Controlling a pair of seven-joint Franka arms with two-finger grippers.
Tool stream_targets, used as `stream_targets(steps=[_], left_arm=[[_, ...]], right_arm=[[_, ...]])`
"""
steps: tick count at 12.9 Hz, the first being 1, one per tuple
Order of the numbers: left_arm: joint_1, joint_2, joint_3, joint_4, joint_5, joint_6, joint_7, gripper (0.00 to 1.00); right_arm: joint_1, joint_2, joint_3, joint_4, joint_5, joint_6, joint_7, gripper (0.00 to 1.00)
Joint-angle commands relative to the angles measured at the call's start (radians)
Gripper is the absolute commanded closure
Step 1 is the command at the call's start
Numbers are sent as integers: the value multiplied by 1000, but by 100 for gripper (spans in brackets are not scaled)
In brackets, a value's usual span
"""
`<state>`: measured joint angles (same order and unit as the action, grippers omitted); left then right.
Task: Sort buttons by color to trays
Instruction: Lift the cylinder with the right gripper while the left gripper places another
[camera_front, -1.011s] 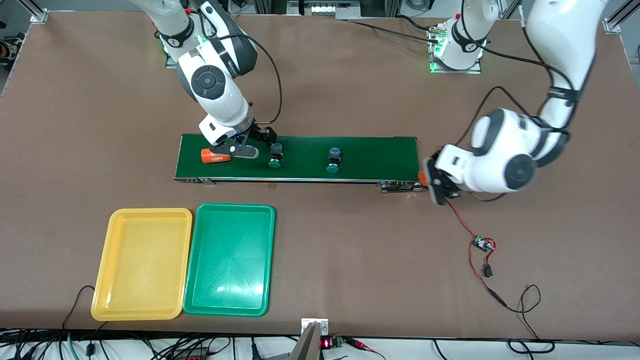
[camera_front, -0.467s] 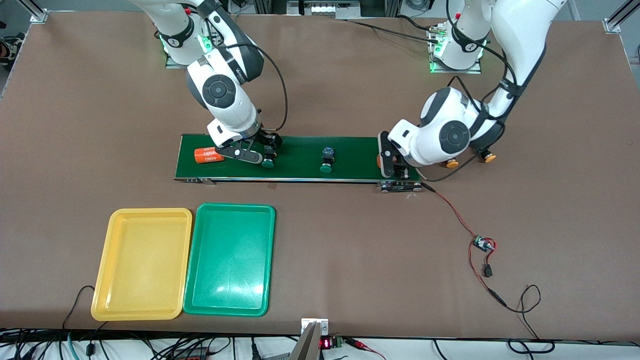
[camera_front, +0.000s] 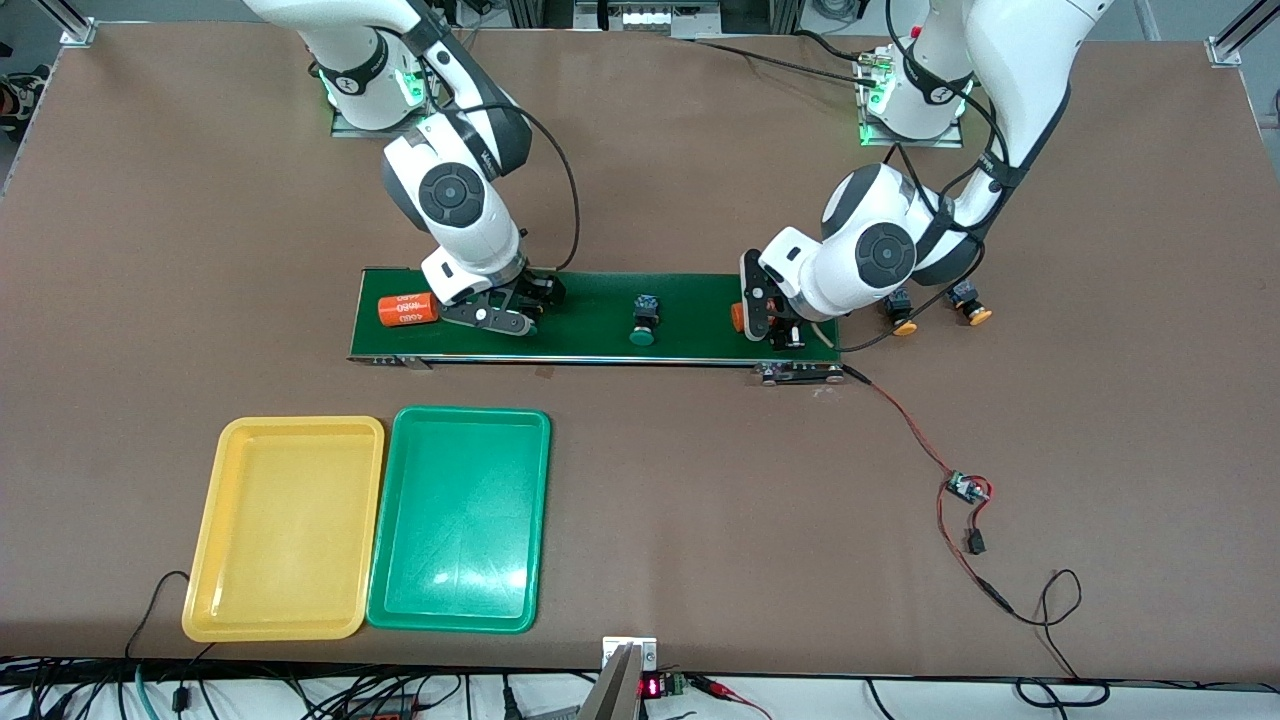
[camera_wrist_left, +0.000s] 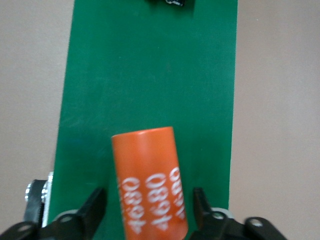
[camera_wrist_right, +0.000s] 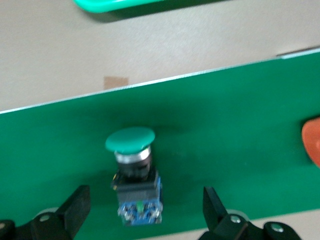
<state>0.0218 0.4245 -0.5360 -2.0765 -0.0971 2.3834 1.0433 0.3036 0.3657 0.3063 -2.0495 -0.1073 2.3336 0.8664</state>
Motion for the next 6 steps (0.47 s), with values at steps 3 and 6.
stream_targets(steps=[3, 6], left_arm=[[3, -229, 100, -22, -22, -183, -11, 0], [-31, -338, 218, -22, -23, -317, -197, 0]], right_arm=[[35, 22, -36, 22, -37, 4, -32, 4], [34, 24, -38, 22, -63, 6, -56, 39]])
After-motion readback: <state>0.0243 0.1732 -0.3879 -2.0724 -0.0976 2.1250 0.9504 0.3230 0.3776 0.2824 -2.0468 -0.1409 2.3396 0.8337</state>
